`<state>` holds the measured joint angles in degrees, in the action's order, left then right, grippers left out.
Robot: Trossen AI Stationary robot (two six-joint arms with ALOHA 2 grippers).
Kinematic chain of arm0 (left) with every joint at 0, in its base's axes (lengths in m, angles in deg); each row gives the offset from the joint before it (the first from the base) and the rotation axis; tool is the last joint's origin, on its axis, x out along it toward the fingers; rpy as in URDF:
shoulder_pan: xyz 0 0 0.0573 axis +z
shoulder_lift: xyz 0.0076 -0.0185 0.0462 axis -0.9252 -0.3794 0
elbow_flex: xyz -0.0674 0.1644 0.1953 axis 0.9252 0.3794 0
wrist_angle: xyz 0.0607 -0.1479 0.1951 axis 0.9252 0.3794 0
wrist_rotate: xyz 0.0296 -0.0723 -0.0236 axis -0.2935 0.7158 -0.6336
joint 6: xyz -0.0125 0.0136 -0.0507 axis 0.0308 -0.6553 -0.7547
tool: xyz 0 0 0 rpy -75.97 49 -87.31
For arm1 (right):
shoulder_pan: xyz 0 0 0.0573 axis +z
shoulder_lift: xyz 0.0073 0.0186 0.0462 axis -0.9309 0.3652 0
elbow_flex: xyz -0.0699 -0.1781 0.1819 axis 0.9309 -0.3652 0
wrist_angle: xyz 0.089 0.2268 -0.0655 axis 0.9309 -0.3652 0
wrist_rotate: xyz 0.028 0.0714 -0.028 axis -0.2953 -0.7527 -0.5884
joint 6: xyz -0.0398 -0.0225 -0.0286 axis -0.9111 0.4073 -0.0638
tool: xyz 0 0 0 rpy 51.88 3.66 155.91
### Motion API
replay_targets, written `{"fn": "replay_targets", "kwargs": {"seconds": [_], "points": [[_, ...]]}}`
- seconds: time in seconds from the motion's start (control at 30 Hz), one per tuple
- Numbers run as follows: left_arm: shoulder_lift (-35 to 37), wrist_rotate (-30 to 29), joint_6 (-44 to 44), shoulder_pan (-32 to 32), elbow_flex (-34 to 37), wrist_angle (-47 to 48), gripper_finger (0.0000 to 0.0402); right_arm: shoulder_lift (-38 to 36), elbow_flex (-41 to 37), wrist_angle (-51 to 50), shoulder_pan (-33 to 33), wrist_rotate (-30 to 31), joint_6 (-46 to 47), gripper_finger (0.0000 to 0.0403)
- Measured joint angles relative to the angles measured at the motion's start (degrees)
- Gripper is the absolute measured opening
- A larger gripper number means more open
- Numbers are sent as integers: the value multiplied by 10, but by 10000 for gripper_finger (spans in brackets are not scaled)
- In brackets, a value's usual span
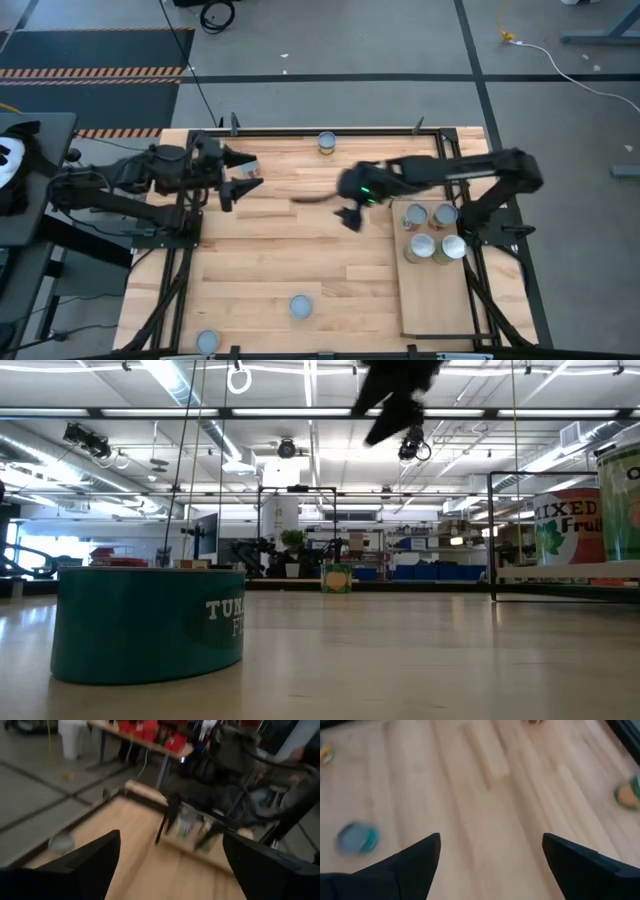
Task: Pick and place cans onto a shelf
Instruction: Put the canned peach on the shelf
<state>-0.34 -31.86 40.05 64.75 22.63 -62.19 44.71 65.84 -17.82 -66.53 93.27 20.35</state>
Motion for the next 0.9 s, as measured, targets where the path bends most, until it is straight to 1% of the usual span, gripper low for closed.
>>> {"fn": "replay_targets", "kwargs": {"seconds": [0.07, 0.13, 0.2, 0.23, 0.3, 0.37, 0.47, 0.53, 0.67, 0.77, 0.83, 0.9], "points": [[12, 1, -23, -2, 0, 53, 357, 40, 0, 53, -29, -2, -18, 347], [22, 0, -43, -5, 0, 106, 357, 80, 1, 114, -54, -1, -12, 338], [30, 0, -60, -8, 0, 155, 357, 124, 23, 148, -74, -2, 11, 328], [34, 3, -71, -8, 0, 178, 357, 147, 46, 147, -81, -3, 15, 323], [41, 21, -85, -8, 0, 213, 357, 193, 102, 113, -91, -2, 10, 314], [44, 33, -85, -7, 0, 231, 357, 235, 166, 53, -97, 5, -14, 305], [46, 33, -85, -7, 0, 242, 357, 288, 242, -22, -113, 27, -69, 295], [46, 22, -84, -7, 0, 241, 357, 310, 272, -43, -130, 27, -109, 291], [46, 12, -75, -4, 0, 243, 357, 328, 282, -49, -171, 6, -187, 285], [46, 14, -49, 13, 0, 242, 357, 333, 280, -47, -204, 1, -249, 282], [47, 15, -30, 34, 0, 242, 357, 337, 280, -48, -228, 1, -290, 279], [47, 14, -12, 63, 0, 241, 357, 344, 280, -27, -250, 8, -339, 274]]}}
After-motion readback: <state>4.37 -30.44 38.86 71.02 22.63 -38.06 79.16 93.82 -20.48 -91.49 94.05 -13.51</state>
